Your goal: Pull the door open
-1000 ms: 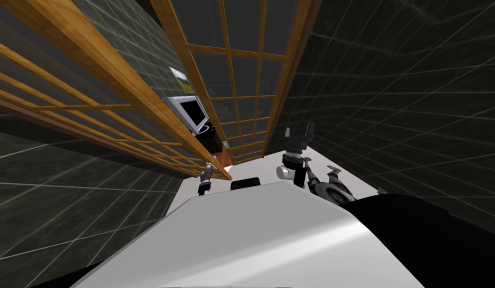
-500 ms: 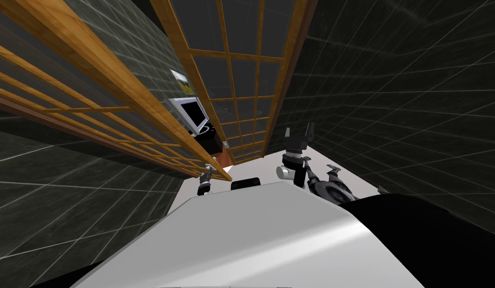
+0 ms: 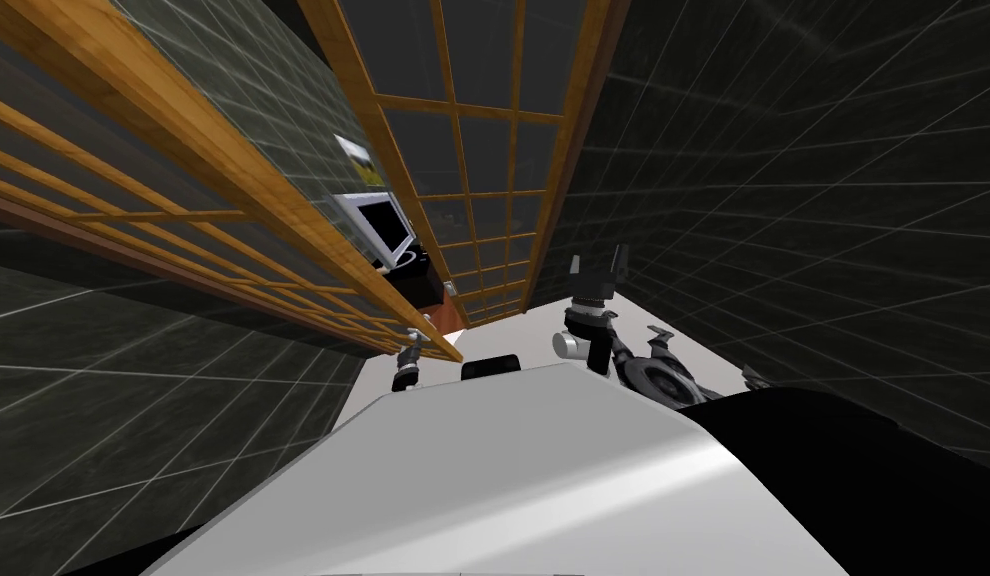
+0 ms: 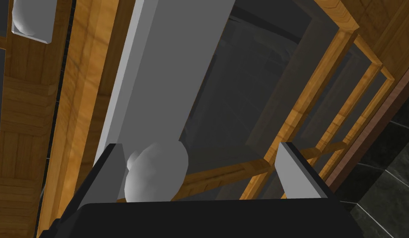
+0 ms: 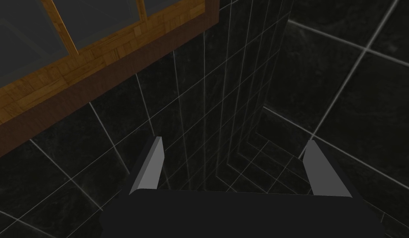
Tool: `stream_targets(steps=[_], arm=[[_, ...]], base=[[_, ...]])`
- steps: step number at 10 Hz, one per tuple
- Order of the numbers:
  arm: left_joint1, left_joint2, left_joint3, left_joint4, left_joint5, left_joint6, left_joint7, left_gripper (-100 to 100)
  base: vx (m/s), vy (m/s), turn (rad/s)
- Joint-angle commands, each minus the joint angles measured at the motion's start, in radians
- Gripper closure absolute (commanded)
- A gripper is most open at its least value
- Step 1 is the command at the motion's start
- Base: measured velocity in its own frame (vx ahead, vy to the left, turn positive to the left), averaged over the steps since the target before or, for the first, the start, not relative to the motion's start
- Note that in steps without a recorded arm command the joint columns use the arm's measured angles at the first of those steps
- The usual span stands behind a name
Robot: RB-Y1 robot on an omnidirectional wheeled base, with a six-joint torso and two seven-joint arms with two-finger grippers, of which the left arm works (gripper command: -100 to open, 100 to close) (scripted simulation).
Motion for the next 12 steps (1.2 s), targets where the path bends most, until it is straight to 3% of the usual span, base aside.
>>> stream_targets(steps=[1,3,12], arm=[[0.005,0.03,0.024,0.009,0.021,0.011,0.043,100],[0.01,0.035,0.026,0.009,0.03,0.01,0.085,100],[0.01,0.035,0.026,0.009,0.03,0.01,0.085,100]], base=[[-0.067,-0.014,-0.057],[-0.054,0.009,-0.04],[-0.005,0.001,0.0]])
